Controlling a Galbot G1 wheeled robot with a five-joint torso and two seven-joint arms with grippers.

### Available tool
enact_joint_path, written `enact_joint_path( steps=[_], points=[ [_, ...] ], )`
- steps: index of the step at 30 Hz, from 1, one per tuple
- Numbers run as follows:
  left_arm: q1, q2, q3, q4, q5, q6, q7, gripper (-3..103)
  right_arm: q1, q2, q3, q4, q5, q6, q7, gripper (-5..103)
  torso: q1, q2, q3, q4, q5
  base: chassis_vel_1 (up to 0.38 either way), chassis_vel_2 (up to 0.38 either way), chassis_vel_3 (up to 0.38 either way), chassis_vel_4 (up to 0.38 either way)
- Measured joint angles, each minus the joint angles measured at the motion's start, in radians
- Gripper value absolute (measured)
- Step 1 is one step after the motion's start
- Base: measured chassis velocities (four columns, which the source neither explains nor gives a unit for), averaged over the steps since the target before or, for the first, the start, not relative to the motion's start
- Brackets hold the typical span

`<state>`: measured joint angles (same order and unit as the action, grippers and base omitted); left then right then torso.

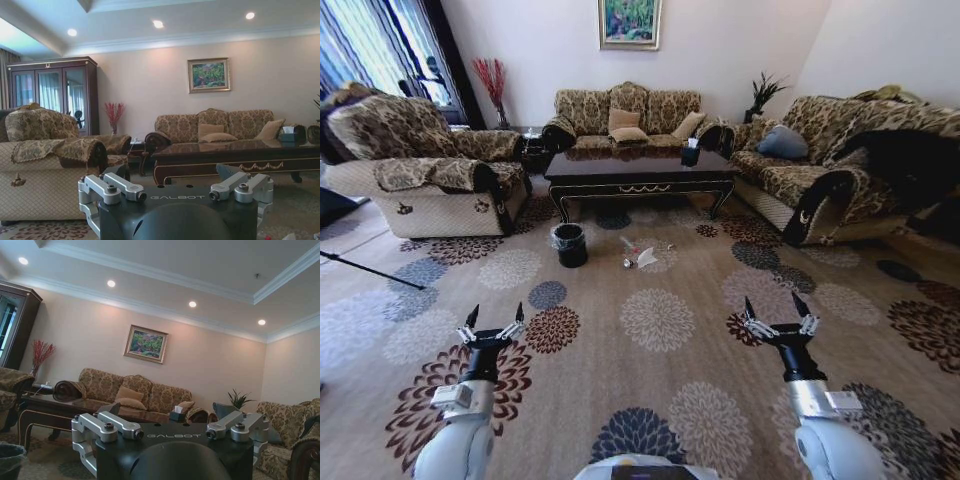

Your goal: Move to the front of the table and pick up the trash from the floor, then place it into the trash bin.

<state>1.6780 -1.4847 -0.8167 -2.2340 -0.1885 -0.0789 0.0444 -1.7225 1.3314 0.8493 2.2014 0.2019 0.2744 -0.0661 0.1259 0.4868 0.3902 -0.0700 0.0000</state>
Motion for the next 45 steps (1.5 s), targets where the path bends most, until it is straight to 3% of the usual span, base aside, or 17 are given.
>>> enact_joint_path(
  steps=[18,31,45],
  points=[
    [0.011,-0.009,0.0,-0.01,0.004,-0.006,0.001,100,-0.018,0.004,0.012,0.028,0.011,0.005,0.021,100,-0.027,-0.069,-0.042,0.0,-0.0001,0.0,0.0,0.0,0.0],
    [0.04,-0.006,-0.019,-0.114,-0.034,0.004,0.002,100,-0.038,0.006,0.018,0.061,0.022,0.007,0.023,100,-0.046,-0.126,-0.08,0.0,0.0,0.0,0.0,0.0,0.0],
    [0.047,-0.01,-0.02,-0.124,-0.035,0.004,0.001,100,-0.051,0.006,0.026,0.081,0.044,0.008,0.024,100,-0.062,-0.178,-0.115,0.0001,0.0,0.0,0.0,0.0,0.0]
  ],
)
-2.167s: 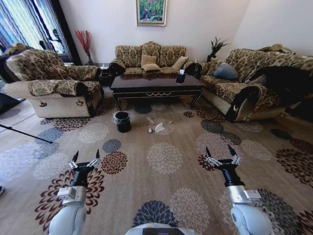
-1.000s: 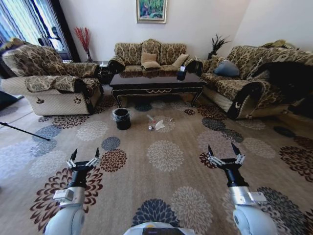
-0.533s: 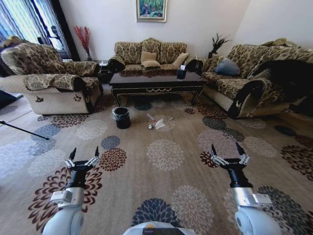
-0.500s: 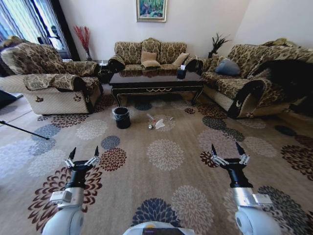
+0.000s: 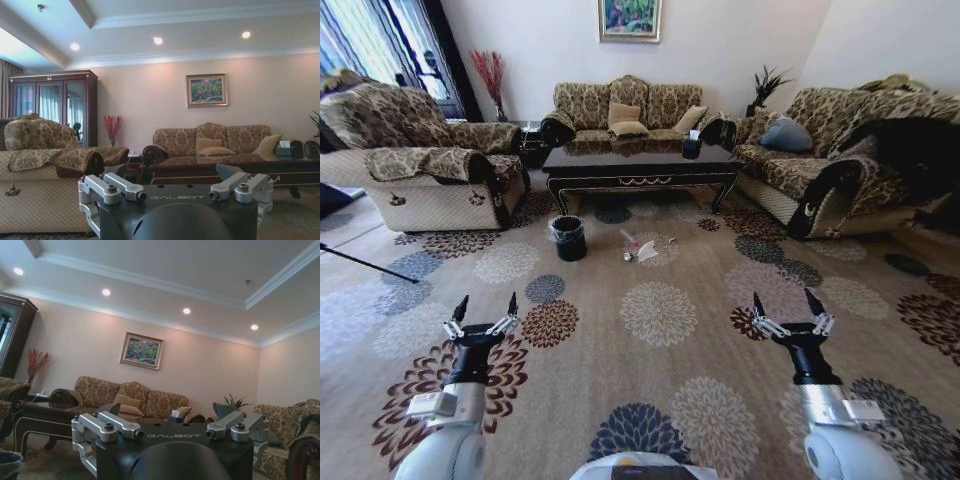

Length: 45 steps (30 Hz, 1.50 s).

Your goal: Move to the front of the table and pick up the trash from the floor, then place it into the trash bin.

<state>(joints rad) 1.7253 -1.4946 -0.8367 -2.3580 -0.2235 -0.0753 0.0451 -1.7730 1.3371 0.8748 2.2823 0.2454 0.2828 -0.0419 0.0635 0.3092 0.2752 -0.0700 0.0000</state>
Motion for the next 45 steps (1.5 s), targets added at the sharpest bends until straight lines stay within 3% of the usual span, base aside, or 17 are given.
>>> enact_joint_path(
  steps=[7,12,25,45],
  points=[
    [0.005,0.001,0.002,0.005,0.004,-0.001,0.0,100,-0.006,0.006,-0.001,-0.004,0.003,0.037,0.054,100,-0.01,-0.032,-0.022,-0.0001,0.0,0.0,0.0,0.0,0.0],
    [0.005,0.003,0.003,0.007,0.006,-0.002,-0.001,100,-0.007,0.004,0.003,-0.02,0.016,0.079,0.04,100,-0.016,-0.053,-0.037,-0.0001,0.0,0.0,0.0,0.0,0.0],
    [0.005,0.0,0.009,0.015,0.016,-0.002,-0.001,100,-0.005,-0.002,0.003,-0.042,0.019,0.088,-0.021,100,-0.031,-0.103,-0.072,0.0,0.0,0.0,0.0,0.0,0.0],
    [0.006,-0.004,0.012,0.026,0.029,-0.003,-0.001,100,0.016,-0.003,-0.012,-0.078,0.003,0.079,-0.029,100,-0.05,-0.18,-0.131,0.0,0.0001,0.0,0.0,0.0,0.0]
  ],
)
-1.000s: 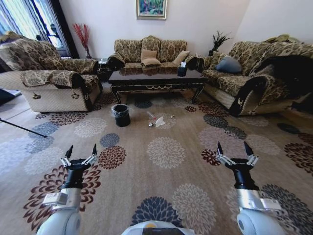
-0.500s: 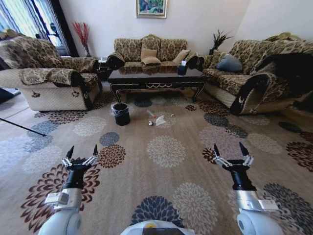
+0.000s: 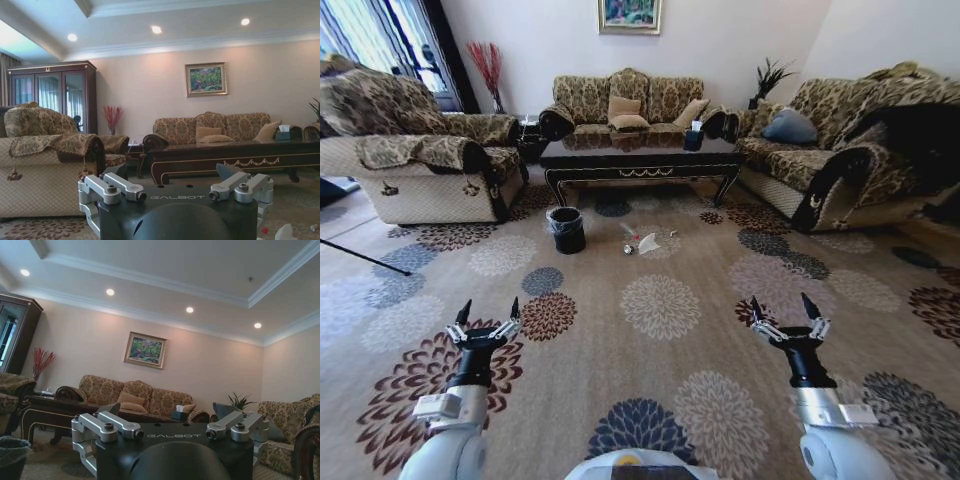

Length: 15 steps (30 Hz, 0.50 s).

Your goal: Move to the front of the table and pick up the trash from the floor, then place it into the trash bin.

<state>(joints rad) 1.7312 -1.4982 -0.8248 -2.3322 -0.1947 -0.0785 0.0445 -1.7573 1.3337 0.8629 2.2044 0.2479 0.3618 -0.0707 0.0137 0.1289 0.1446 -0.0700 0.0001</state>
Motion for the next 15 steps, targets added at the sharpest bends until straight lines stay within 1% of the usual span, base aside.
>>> enact_joint_path(
  steps=[4,6,8,11,15],
  points=[
    [-0.002,-0.001,0.001,0.003,0.002,0.0,0.0,100,0.0,0.0,-0.001,-0.002,0.001,0.002,-0.002,100,-0.003,-0.012,-0.009,0.0,0.0,0.0,0.0,0.0,0.0],
    [-0.004,-0.002,0.002,0.005,0.003,-0.001,0.0,100,0.001,0.0,-0.001,-0.002,0.003,0.002,-0.003,100,-0.005,-0.024,-0.019,0.0,-0.0001,0.0,0.0,0.0,0.0],
    [-0.005,-0.002,0.002,0.007,0.003,-0.001,0.0,100,0.002,0.0,-0.001,-0.002,0.003,0.002,-0.004,100,-0.005,-0.027,-0.022,0.0,-0.0001,0.0,0.0,0.0,0.0],
    [-0.009,-0.002,0.003,0.012,0.003,-0.001,0.0,100,0.002,-0.001,-0.001,-0.003,0.006,0.005,-0.004,100,-0.007,-0.042,-0.035,0.0,0.0,0.0,0.0,0.0,0.0],
    [-0.011,-0.002,0.005,0.014,0.004,-0.001,0.0,100,0.002,-0.001,-0.001,-0.003,0.012,0.007,-0.004,100,-0.008,-0.05,-0.042,0.0,0.0,0.0,0.0,0.0,0.0]
  ],
)
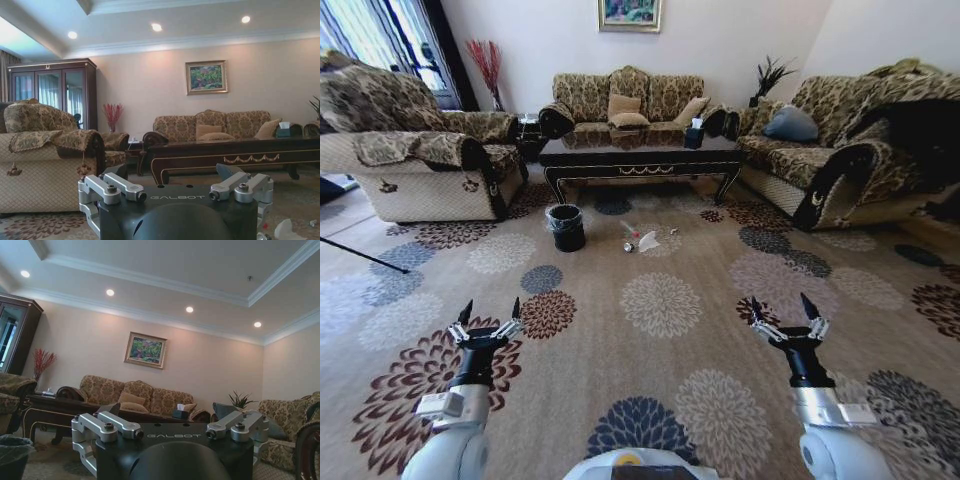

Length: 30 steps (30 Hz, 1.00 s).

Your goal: Move to the front of the table and pick up the trash from the floor, then place it into the trash bin.

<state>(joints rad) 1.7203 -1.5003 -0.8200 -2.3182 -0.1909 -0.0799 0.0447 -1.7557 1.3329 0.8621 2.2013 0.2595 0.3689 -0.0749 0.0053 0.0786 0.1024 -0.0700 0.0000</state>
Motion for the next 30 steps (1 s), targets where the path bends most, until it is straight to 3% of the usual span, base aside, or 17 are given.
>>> enact_joint_path(
  steps=[3,13,30],
  points=[
    [-0.003,0.0,0.001,0.005,0.001,-0.001,0.0,100,0.0,0.001,0.0,-0.001,0.004,0.005,-0.012,100,-0.004,-0.029,-0.025,0.0,0.0,0.0,0.0,0.0,0.0],
    [-0.006,0.001,0.002,0.014,-0.009,-0.031,0.004,100,0.003,0.004,0.0,-0.007,0.014,0.024,-0.015,100,-0.005,-0.063,-0.056,0.0,-0.0001,0.0,0.0,0.0,0.0],
    [-0.005,-0.002,-0.002,0.023,-0.009,-0.067,0.011,100,0.002,0.008,0.018,-0.022,0.021,0.078,-0.076,100,-0.005,-0.062,-0.057,0.0,0.0,0.0,0.0,0.0,0.0]
  ],
)
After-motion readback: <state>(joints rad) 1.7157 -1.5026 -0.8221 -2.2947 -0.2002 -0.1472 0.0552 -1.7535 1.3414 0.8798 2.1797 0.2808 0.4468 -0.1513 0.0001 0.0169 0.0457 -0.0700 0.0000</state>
